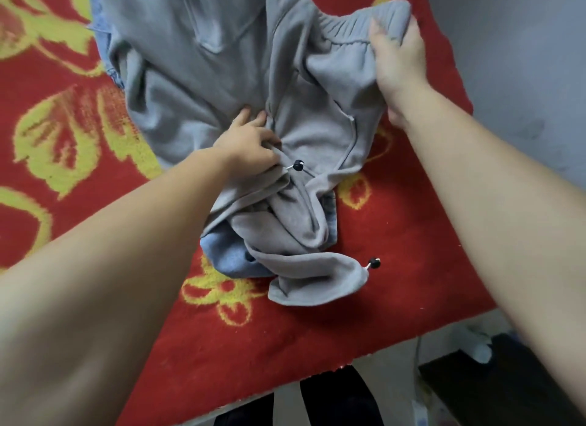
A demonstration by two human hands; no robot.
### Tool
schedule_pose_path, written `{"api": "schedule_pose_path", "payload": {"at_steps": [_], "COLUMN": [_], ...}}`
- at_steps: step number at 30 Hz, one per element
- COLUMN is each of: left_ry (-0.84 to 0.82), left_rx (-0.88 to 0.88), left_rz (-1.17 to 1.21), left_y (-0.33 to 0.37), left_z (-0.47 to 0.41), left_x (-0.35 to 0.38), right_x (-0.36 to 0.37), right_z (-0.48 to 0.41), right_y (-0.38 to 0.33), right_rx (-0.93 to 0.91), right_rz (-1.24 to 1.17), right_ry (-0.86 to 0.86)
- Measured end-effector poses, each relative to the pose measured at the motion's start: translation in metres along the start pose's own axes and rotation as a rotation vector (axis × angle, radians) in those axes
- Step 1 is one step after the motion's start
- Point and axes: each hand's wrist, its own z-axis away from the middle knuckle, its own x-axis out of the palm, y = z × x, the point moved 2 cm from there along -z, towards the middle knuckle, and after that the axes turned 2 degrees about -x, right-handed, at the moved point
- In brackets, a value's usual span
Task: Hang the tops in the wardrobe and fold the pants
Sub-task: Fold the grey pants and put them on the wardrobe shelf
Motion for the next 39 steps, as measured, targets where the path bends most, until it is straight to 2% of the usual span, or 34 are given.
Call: {"api": "schedule_pose_path", "payload": {"at_steps": [1, 3, 6, 8, 11, 16, 17, 18, 20, 22, 23, 25, 27, 30, 33, 37, 39], "left_ry": [0.002, 0.004, 0.063, 0.102, 0.143, 0.538, 0.649, 0.761, 0.889, 0.709, 0.554, 0.277, 0.103, 0.044, -0.089, -0.132, -0.123], "left_rx": [0.004, 0.019, -0.032, -0.053, -0.096, -0.377, -0.357, -0.250, 0.134, 0.476, 0.576, 0.652, 0.555, 0.216, 0.012, -0.142, -0.148], "left_rz": [0.043, 0.099, 0.182, 0.189, 0.204, 0.264, 0.217, 0.114, -0.208, -0.549, -0.691, -0.950, -1.073, -0.811, -0.687, -0.552, -0.639], "left_y": [0.000, 0.000, -0.010, -0.017, -0.022, -0.029, -0.023, -0.014, 0.011, 0.037, 0.046, 0.054, 0.049, 0.026, -0.025, -0.085, -0.099], "left_z": [0.005, 0.021, 0.051, 0.073, 0.099, 0.139, 0.146, 0.151, 0.153, 0.147, 0.143, 0.139, 0.141, 0.159, 0.191, 0.252, 0.282], "left_x": [-0.001, -0.003, -0.002, 0.001, 0.005, -0.003, -0.008, -0.012, -0.019, -0.017, -0.015, -0.002, 0.016, 0.031, 0.048, 0.066, 0.077], "right_x": [-0.001, -0.001, -0.002, -0.003, -0.007, -0.012, -0.012, -0.011, -0.009, -0.005, -0.005, -0.008, -0.017, -0.037, -0.052, -0.048, -0.039], "right_z": [0.007, 0.022, 0.056, 0.088, 0.148, 0.242, 0.257, 0.270, 0.292, 0.309, 0.317, 0.333, 0.348, 0.364, 0.384, 0.406, 0.416], "right_y": [-0.006, -0.010, -0.002, 0.011, 0.032, 0.063, 0.067, 0.072, 0.075, 0.075, 0.076, 0.080, 0.088, 0.103, 0.105, 0.092, 0.079], "right_rx": [-0.103, -0.192, -0.118, -0.098, -0.257, -0.597, -0.661, -0.696, -0.719, -0.754, -0.774, -0.811, -0.805, -0.697, -0.517, -0.336, -0.324], "right_rz": [0.128, 0.236, 0.366, 0.453, 0.566, 0.786, 0.842, 0.888, 0.942, 0.955, 0.963, 0.987, 1.002, 1.027, 1.050, 1.031, 1.036], "right_ry": [-0.003, -0.071, -0.108, -0.199, -0.383, -0.568, -0.611, -0.651, -0.685, -0.706, -0.725, -0.751, -0.761, -0.729, -0.643, -0.532, -0.524]}}
